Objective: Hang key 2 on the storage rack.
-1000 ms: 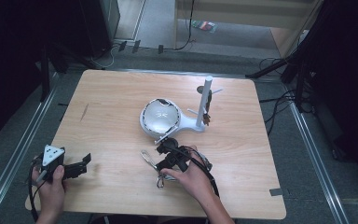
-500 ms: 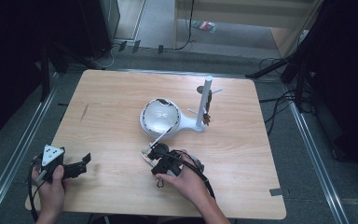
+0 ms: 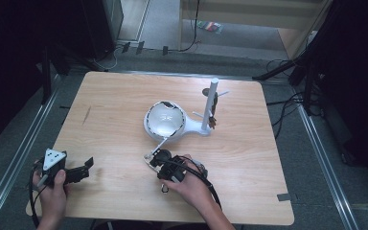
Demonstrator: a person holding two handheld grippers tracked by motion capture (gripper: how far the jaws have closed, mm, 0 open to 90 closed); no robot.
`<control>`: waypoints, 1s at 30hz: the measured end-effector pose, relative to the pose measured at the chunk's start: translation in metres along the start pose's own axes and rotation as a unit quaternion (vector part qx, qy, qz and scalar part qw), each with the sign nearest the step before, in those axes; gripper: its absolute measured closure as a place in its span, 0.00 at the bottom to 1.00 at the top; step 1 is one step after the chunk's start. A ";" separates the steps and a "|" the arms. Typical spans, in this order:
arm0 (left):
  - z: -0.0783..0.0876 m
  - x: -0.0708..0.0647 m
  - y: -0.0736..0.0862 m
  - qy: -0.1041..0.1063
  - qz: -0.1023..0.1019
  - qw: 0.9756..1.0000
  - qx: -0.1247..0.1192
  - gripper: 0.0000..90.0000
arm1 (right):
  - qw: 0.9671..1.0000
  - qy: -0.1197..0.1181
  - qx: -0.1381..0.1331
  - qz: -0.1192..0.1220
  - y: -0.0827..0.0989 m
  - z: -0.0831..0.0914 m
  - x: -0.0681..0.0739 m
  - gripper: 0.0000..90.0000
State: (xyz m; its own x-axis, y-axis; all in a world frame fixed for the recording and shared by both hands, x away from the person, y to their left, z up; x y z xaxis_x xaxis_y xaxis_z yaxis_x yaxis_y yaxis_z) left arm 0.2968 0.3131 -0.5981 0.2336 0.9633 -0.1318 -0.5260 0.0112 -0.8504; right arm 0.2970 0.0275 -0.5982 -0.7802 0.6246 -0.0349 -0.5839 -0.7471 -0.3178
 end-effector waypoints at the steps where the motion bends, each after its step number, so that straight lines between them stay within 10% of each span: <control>1: 0.000 0.000 0.000 0.000 0.000 1.000 0.000 0.00 | 1.000 0.000 -0.001 0.001 0.000 0.000 0.000 0.91; 19: 0.000 0.000 0.000 0.001 0.001 1.000 0.001 0.00 | 0.998 0.034 -0.061 0.009 -0.004 0.016 -0.005 0.93; 30: 0.000 0.000 0.000 0.001 0.002 1.000 -0.001 0.00 | 0.985 0.059 -0.163 -0.016 -0.015 0.047 -0.016 0.93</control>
State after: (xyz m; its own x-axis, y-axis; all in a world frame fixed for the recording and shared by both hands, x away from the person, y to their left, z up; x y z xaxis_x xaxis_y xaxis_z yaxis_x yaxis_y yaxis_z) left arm 0.2970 0.3134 -0.5981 0.2332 0.9629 -0.1361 -0.5261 0.0072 -0.8504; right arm 0.3078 0.0182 -0.5481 -0.7199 0.6828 -0.1243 -0.4894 -0.6264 -0.6067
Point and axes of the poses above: each handheld gripper's, and its own axes: z roughly backward along the jaws, y roughly out of its underside, x roughly to its left, the point moved 9 cm from there along -z, roughly forward along the jaws, and after that the axes turned 6 degrees about y, right-handed, at the moved point
